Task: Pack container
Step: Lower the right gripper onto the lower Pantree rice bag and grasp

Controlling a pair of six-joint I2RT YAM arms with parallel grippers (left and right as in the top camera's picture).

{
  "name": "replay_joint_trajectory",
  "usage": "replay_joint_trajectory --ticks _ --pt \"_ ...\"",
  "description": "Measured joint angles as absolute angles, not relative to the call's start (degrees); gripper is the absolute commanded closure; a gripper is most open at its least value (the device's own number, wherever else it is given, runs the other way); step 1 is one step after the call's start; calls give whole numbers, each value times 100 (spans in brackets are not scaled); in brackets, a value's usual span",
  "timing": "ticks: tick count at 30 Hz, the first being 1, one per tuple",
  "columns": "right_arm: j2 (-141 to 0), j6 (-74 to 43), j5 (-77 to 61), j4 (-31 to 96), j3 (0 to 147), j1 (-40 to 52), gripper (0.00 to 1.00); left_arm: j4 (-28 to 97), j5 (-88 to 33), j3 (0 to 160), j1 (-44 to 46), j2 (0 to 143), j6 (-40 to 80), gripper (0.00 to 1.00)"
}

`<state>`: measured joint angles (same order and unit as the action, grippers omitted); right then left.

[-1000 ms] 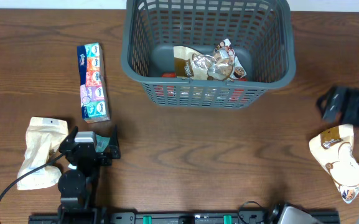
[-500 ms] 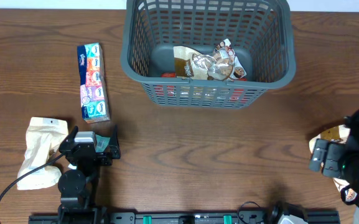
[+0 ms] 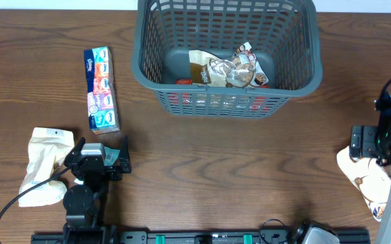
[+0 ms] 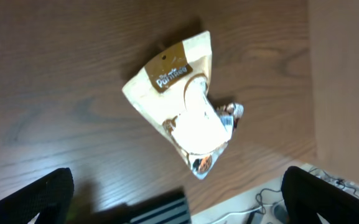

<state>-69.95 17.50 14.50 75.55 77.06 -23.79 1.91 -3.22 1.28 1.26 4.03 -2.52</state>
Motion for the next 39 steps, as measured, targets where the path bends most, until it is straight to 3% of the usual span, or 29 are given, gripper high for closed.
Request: replay_joint_trajectory --ticks 12,20,29,39 --pt "-7841 2571 -38 7054 7684 -3409 5 191 -325 128 126 403 -252 2" --pt "-8215 3103 -174 6584 7225 -3691 4 191 -325 126 126 412 -250 1" --pt "-8250 3938 -526 5822 6418 -4766 2 191 -322 128 126 674 -252 1" --pt "-8530 4825 -893 5111 5863 -4648 4 191 -322 126 126 777 -252 1"
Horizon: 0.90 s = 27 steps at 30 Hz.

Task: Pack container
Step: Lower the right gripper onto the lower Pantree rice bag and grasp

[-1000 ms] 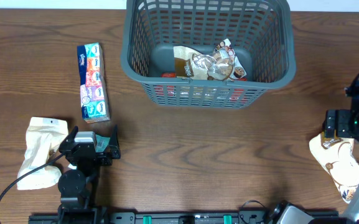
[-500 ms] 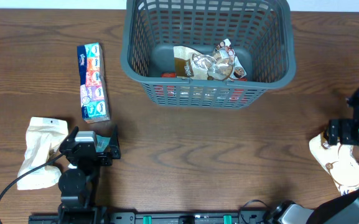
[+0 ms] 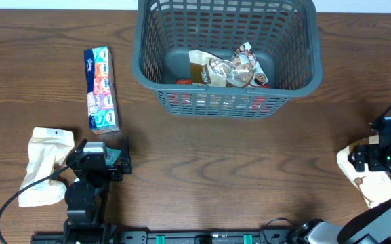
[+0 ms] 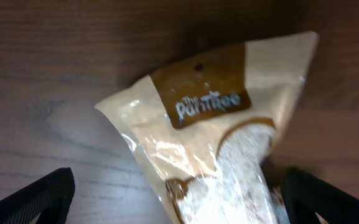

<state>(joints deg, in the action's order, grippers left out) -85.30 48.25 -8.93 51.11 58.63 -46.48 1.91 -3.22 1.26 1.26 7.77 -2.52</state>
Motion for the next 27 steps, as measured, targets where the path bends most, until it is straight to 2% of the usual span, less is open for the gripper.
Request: replay_joint_trajectory --ticks 27 --pt "-8877 4786 -1037 4908 5830 -4154 5 191 -322 126 126 777 -250 1"
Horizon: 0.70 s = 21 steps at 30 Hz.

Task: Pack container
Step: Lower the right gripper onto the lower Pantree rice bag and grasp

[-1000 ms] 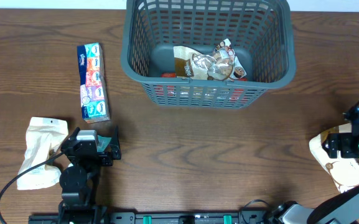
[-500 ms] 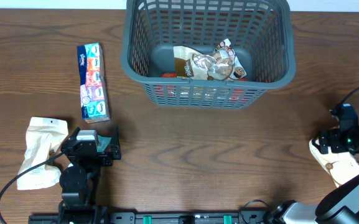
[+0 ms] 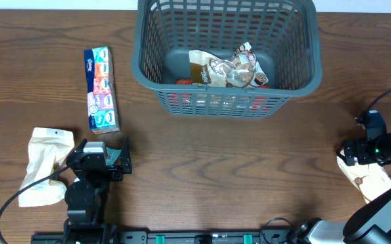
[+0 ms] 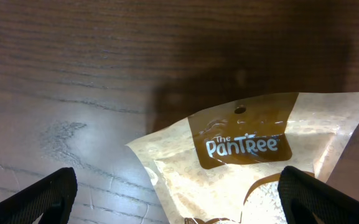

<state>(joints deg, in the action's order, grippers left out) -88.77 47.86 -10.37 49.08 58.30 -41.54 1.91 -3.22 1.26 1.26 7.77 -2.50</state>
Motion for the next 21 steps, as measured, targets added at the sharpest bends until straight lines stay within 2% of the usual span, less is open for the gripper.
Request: replay_joint_trajectory --ticks 21 --pt "-8877 5210 -1015 4226 5290 -5236 7 191 -322 128 126 777 -252 2"
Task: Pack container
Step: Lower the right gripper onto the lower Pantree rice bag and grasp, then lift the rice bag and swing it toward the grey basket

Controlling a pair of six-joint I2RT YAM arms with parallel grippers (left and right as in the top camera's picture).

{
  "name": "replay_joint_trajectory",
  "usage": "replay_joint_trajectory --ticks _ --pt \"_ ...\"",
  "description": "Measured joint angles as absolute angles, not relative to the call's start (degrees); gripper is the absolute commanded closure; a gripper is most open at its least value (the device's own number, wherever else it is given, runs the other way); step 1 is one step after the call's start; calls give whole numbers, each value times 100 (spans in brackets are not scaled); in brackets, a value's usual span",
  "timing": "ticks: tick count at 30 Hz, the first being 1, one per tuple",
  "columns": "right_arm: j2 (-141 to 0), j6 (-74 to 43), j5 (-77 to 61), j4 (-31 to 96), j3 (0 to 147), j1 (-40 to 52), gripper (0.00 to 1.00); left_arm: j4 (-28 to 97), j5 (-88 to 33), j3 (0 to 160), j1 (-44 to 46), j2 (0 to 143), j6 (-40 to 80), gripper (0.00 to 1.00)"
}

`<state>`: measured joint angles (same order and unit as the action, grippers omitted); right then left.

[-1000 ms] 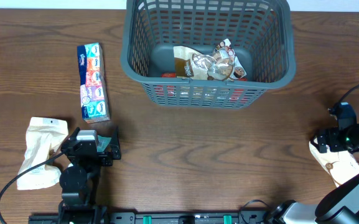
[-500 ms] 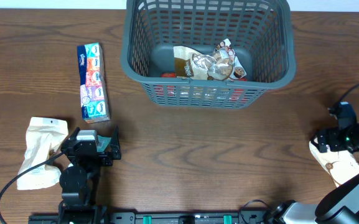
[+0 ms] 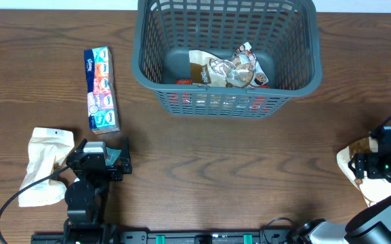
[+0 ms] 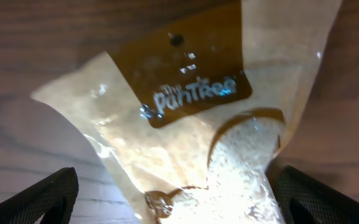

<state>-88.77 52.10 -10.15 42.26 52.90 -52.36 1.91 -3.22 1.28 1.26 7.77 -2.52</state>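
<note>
A grey slatted basket (image 3: 181, 64) stands at the far middle of the table and holds a few snack packets (image 3: 225, 68). At the right edge lies a cream snack bag (image 3: 350, 157) with a brown "The PanTree" label (image 4: 195, 87). My right gripper (image 3: 378, 164) is low over it. This gripper (image 4: 178, 202) is open, one dark finger (image 4: 39, 199) on each side of the bag. A cream bag (image 3: 43, 163) and a colourful tissue pack (image 3: 100, 88) lie at the left. My left gripper (image 3: 104, 159) rests beside the left bag, its jaws unclear.
The wooden table (image 3: 236, 169) runs under everything. A black rail (image 3: 202, 237) lies along the near edge. The right arm's cable loops above the right bag. The basket's tall walls stand between the two sides at the back.
My right gripper has shifted right and nearer over the snack bag. The bag's label was low in the wrist view and now sits high, with the bag filling the space between the open fingers.
My right gripper first hung open well above the snack bag at the right edge. It was then much closer over the label, then offset past the bag's top edge, and is now centred low over the bag. The left arm and the other items stayed put.
</note>
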Motion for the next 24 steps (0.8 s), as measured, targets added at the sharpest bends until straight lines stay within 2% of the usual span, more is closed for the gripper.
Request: replay_joint_trajectory --ticks 7,24 --pt "-8877 5408 -1026 3968 5242 -5572 3 191 -322 128 126 777 -252 2" --pt "-9751 5566 -1076 3621 5238 -5808 10 191 -322 128 126 777 -252 1"
